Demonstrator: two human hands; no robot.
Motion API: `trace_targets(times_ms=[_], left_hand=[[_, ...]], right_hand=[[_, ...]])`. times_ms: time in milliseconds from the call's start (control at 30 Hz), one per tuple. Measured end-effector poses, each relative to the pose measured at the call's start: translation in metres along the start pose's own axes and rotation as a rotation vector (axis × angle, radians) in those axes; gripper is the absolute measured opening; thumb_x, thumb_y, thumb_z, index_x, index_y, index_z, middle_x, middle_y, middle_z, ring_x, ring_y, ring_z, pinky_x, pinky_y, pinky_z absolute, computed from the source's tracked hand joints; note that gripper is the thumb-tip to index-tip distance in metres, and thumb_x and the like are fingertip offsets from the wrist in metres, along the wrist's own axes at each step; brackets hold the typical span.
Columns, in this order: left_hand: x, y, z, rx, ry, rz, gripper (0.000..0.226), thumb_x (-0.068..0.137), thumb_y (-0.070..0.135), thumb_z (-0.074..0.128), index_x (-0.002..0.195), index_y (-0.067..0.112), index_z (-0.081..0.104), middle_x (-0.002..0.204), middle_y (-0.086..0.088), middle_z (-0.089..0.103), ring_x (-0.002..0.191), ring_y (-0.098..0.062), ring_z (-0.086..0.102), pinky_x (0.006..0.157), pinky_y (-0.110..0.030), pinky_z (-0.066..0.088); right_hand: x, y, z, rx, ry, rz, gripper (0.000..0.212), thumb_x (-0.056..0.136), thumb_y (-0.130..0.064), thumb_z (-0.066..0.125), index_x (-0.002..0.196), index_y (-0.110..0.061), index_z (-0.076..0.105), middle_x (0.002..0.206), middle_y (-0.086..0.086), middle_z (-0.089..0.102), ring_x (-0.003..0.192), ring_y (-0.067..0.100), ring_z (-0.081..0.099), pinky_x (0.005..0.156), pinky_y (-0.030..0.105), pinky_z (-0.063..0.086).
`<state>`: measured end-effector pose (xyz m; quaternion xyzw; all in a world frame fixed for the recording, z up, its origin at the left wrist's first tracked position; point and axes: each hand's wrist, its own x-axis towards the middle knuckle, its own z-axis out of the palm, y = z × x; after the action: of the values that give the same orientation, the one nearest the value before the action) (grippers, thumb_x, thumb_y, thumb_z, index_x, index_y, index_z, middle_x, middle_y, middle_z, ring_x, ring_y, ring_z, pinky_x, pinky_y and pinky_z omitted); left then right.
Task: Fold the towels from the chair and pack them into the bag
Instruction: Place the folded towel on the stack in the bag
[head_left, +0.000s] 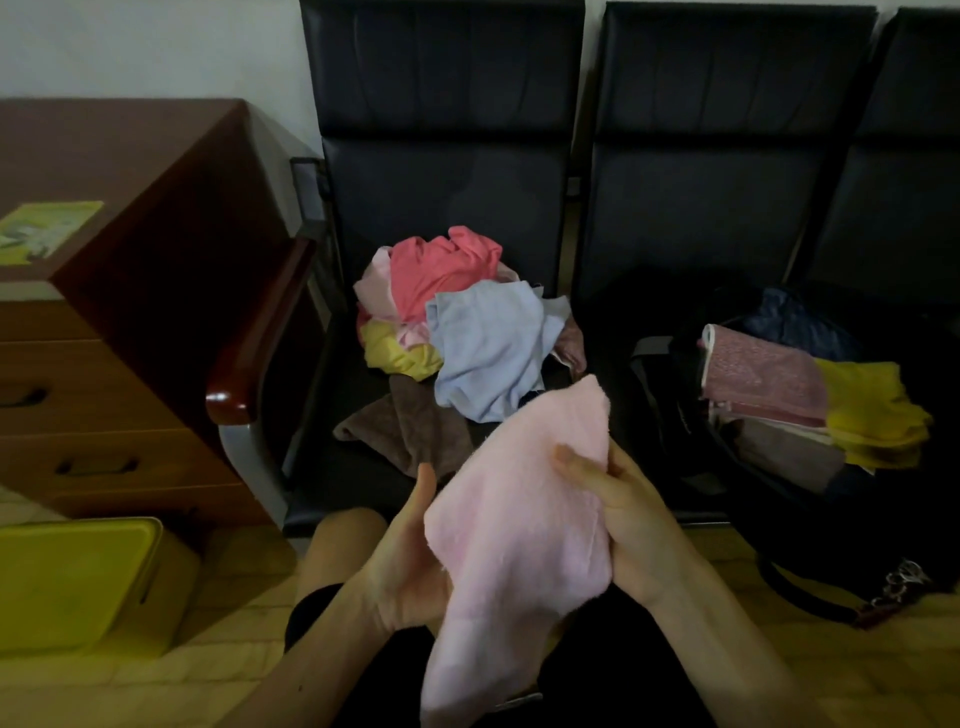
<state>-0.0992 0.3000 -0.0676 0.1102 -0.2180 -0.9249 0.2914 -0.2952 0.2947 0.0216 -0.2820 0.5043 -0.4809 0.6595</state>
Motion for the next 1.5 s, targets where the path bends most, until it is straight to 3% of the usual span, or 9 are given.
trace_targets(times_ms=[67, 200, 267, 367, 567, 700, 867, 1200, 1500], left_hand=[[-0.001, 0.011, 0.016, 0.268, 0.341, 0.083, 0.096, 0.076, 0.073, 0.067, 0.148, 0.012, 0.046, 0.153, -0.026, 0.039, 0.14, -0.044, 0.037, 0.115, -0.057, 0.027], [0.0, 0.006, 0.064, -0.264, 0.645, 0.351, 0.093, 0.077, 0.063, 0.069, 0.147, 0.005, 0.046, 0.122, -0.018, 0.064, 0.11, -0.026, 0.059, 0.094, -0.028, 0.042], [0.003, 0.002, 0.066, -0.103, 0.96, 0.447, 0.075, 0.088, 0.05, 0.064, 0.145, 0.005, 0.046, 0.118, -0.009, 0.065, 0.103, -0.021, 0.064, 0.088, -0.022, 0.045], [0.017, 0.019, 0.043, 0.241, 0.828, 0.048, 0.062, 0.075, 0.038, 0.074, 0.126, 0.006, 0.061, 0.116, -0.019, 0.07, 0.103, -0.032, 0.07, 0.091, -0.042, 0.053], [0.021, 0.056, 0.044, 0.792, 0.807, 0.296, 0.032, 0.077, 0.03, 0.082, 0.094, 0.003, 0.076, 0.097, -0.019, 0.075, 0.096, -0.036, 0.071, 0.088, -0.054, 0.055], [0.021, 0.075, 0.057, 0.893, 0.863, 0.373, 0.032, 0.074, 0.035, 0.079, 0.094, 0.01, 0.076, 0.096, -0.005, 0.078, 0.096, -0.026, 0.072, 0.084, -0.037, 0.059], [0.021, 0.105, 0.07, 1.01, 0.886, 0.383, 0.041, 0.072, 0.042, 0.083, 0.1, 0.014, 0.073, 0.099, -0.007, 0.076, 0.087, -0.03, 0.074, 0.07, -0.058, 0.06], [0.019, 0.162, 0.112, 1.022, 0.757, 0.527, 0.023, 0.073, 0.026, 0.069, 0.095, 0.02, 0.07, 0.082, 0.014, 0.076, 0.067, -0.005, 0.071, 0.061, -0.026, 0.059], [0.019, 0.159, 0.109, 1.206, 0.856, 0.701, 0.032, 0.081, 0.032, 0.069, 0.108, 0.017, 0.07, 0.103, 0.006, 0.072, 0.092, -0.014, 0.071, 0.074, -0.029, 0.058]], right_hand=[[0.004, 0.002, -0.003, -0.023, 0.055, 0.005, 0.078, 0.056, -0.048, 0.085, 0.127, -0.026, 0.063, 0.116, 0.004, 0.072, 0.108, 0.027, 0.068, 0.094, 0.048, 0.054], [0.013, 0.006, -0.009, -0.002, 0.107, 0.021, 0.053, 0.076, -0.034, 0.076, 0.125, -0.022, 0.064, 0.114, 0.005, 0.073, 0.106, 0.025, 0.069, 0.095, 0.046, 0.053], [0.011, 0.004, -0.015, 0.065, 0.073, 0.024, 0.045, 0.077, -0.029, 0.073, 0.121, -0.022, 0.064, 0.107, 0.002, 0.075, 0.099, 0.022, 0.07, 0.09, 0.046, 0.053], [0.006, 0.003, -0.012, 0.181, -0.031, 0.057, 0.032, 0.075, -0.022, 0.07, 0.106, -0.019, 0.065, 0.089, 0.002, 0.076, 0.08, 0.017, 0.073, 0.077, 0.039, 0.053], [0.02, 0.013, -0.027, -0.134, 0.199, -0.069, 0.019, 0.083, -0.017, 0.068, 0.095, -0.003, 0.073, 0.091, 0.016, 0.075, 0.092, 0.029, 0.07, 0.081, 0.034, 0.054], [0.026, -0.024, -0.032, -0.209, -0.025, -0.237, 0.025, 0.078, -0.022, 0.073, 0.1, -0.011, 0.071, 0.106, 0.021, 0.071, 0.097, 0.026, 0.068, 0.088, 0.044, 0.054], [0.029, -0.058, -0.018, -0.348, 0.028, -0.414, 0.028, 0.085, -0.006, 0.072, 0.11, -0.016, 0.064, 0.101, 0.002, 0.075, 0.093, 0.015, 0.072, 0.079, 0.032, 0.06], [0.025, -0.132, 0.01, -0.933, -0.015, -0.619, 0.06, 0.075, -0.017, 0.084, 0.129, -0.017, 0.058, 0.099, -0.008, 0.073, 0.084, 0.0, 0.069, 0.075, 0.02, 0.057], [0.011, -0.138, 0.015, -1.181, 0.052, -0.746, 0.025, 0.087, -0.026, 0.073, 0.11, -0.017, 0.069, 0.102, -0.001, 0.072, 0.091, 0.012, 0.066, 0.084, 0.03, 0.055]])
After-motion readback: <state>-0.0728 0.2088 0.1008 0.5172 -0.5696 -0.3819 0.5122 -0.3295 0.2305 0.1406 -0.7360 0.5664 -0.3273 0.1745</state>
